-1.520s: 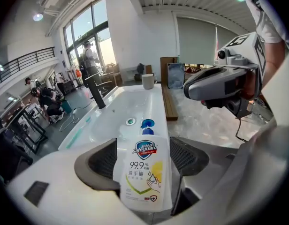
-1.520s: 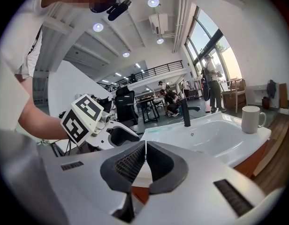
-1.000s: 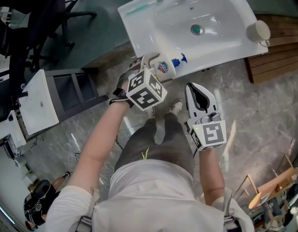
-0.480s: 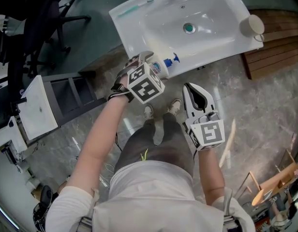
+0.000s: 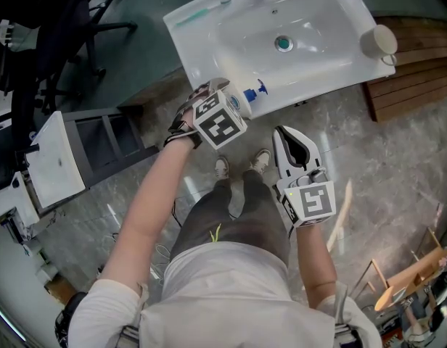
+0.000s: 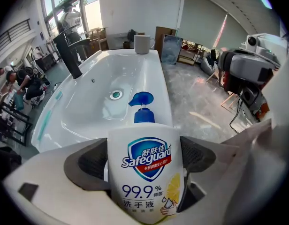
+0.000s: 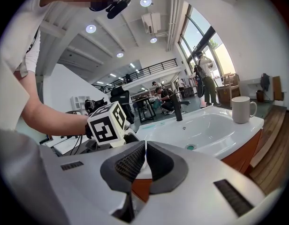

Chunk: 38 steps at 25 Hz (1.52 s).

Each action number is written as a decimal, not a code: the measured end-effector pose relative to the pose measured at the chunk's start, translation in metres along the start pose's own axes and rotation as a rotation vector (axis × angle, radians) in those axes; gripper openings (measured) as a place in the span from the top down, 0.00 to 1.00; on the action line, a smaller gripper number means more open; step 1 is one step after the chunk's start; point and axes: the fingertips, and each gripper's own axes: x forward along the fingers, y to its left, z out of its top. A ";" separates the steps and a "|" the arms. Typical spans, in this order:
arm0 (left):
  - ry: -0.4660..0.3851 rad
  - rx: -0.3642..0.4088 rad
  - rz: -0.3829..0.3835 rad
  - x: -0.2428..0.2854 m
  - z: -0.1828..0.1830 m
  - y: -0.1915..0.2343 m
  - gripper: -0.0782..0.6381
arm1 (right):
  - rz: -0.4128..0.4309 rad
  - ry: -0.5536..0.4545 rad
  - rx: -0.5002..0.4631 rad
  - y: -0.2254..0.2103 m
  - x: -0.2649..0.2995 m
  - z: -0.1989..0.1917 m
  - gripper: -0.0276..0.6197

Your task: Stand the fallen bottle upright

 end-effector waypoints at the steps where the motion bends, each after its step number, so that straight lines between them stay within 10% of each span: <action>1: 0.001 -0.005 -0.001 0.002 -0.001 0.000 0.23 | -0.002 0.001 0.002 -0.001 0.000 -0.001 0.90; 13: -0.029 0.004 0.041 0.002 -0.001 -0.001 0.23 | 0.007 -0.002 -0.004 -0.007 -0.002 -0.002 0.90; 38: -0.748 -0.112 0.094 -0.076 0.040 0.016 0.23 | 0.038 0.067 -0.068 0.009 0.006 -0.010 0.90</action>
